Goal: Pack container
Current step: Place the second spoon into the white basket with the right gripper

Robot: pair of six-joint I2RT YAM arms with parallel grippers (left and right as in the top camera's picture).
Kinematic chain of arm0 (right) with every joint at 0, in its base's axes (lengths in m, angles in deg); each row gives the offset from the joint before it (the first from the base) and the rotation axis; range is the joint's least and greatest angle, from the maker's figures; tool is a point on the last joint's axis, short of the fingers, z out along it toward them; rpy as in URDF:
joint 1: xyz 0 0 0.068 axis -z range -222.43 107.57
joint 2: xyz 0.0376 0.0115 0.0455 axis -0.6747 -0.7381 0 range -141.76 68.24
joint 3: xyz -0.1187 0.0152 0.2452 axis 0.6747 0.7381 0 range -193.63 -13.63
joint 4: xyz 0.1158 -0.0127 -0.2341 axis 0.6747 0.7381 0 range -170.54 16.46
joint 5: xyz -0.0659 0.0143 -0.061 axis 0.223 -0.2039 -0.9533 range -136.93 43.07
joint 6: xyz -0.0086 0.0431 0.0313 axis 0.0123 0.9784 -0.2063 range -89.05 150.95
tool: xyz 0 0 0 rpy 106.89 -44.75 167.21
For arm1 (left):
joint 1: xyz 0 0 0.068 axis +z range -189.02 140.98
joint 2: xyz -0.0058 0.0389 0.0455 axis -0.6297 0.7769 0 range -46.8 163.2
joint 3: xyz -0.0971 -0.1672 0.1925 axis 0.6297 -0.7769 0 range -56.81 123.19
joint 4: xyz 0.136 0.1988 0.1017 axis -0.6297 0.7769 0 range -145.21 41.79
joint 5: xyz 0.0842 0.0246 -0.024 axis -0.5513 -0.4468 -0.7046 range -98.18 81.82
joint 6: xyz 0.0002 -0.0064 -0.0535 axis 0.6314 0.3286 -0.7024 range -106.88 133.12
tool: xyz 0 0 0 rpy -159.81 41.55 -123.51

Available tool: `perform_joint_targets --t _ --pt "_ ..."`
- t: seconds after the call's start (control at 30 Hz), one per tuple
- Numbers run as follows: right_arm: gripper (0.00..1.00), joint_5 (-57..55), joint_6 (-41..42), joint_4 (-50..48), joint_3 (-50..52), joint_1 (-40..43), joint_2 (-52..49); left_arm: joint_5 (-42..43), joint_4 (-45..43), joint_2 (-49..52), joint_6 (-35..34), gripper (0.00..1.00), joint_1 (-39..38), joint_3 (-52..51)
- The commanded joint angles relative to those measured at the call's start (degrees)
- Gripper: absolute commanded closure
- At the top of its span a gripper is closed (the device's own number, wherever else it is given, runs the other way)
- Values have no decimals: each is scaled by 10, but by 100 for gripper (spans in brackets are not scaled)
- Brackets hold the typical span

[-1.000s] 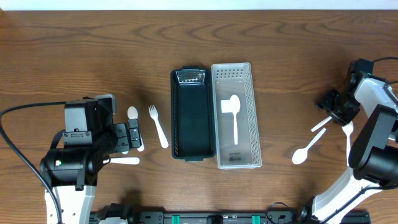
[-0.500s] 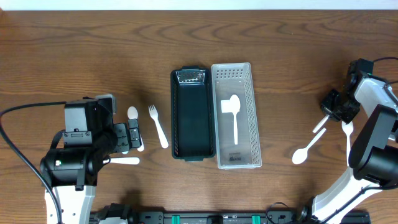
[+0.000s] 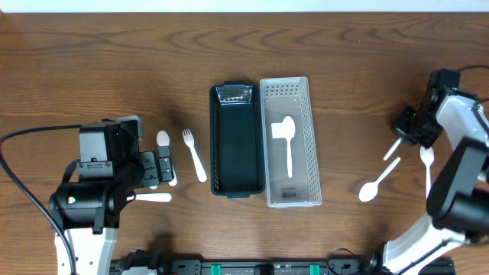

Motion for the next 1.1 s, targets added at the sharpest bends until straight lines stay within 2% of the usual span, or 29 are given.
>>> perform_joint_targets --t 0.0,0.17,0.33,0.53,0.83,0.87,0.97,1.07 --pt "99 11 -30 13 -9 -50 116 1 2 0 -3 2 2 10" --pt "99 12 -48 34 -9 -170 231 1 2 0 -3 2 2 10" --pt "99 11 -54 36 -9 -328 267 1 2 0 -3 2 2 10" --pt "99 -1 -35 24 -9 -450 213 1 2 0 -3 2 2 10" --pt "98 -9 -8 6 -9 -480 82 1 2 0 -3 2 2 10" --pt "95 -9 -8 3 -9 -480 72 1 2 0 -3 2 2 10" --pt "75 -13 -8 -1 -9 -479 59 1 2 0 -3 2 2 10" --pt "67 -13 -9 -3 -10 -479 62 1 2 0 -3 2 2 10"
